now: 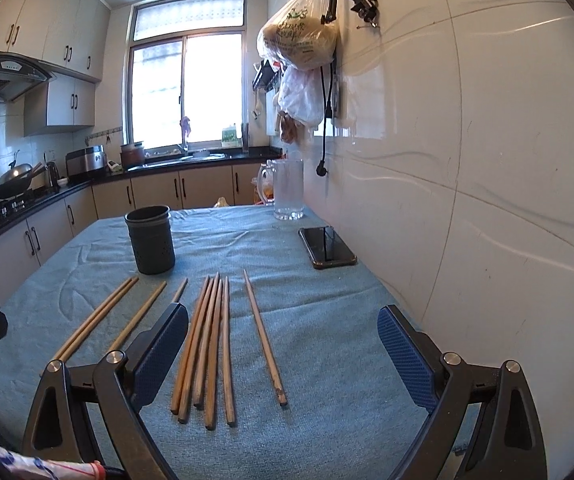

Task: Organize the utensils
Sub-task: 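Lower both tools toward the row of wooden chopsticks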

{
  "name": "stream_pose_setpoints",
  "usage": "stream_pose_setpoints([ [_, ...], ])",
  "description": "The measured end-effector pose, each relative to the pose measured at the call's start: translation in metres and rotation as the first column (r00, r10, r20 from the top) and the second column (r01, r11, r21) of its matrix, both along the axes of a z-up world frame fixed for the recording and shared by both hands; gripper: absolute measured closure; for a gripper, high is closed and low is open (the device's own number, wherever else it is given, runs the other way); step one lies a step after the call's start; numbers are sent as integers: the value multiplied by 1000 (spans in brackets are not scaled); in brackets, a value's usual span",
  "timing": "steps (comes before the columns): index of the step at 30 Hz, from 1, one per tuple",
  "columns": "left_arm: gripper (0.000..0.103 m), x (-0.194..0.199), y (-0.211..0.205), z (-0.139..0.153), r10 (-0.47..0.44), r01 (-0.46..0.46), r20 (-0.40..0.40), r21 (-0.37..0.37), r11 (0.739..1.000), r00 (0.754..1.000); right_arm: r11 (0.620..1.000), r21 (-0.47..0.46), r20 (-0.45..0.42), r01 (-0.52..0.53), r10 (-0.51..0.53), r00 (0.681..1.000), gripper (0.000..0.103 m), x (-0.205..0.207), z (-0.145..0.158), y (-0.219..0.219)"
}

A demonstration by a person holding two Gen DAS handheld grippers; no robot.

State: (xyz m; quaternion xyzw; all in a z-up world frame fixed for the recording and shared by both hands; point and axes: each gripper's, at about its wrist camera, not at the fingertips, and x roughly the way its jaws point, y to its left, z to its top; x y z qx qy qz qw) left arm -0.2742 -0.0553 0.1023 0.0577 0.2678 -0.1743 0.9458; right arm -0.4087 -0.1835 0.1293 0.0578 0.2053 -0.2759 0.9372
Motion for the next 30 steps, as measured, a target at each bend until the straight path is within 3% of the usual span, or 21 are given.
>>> stream_pose_setpoints([
  [11,0,30,-16,-19,-27,31,-110,35,999,994,996,81,-97,22,-14,995,5,29,-23,-25],
  [30,0,66,-37,-18,-45,60,-137,105,993,990,996,87,-144,-21,33,989,5,68,-22,-31],
])
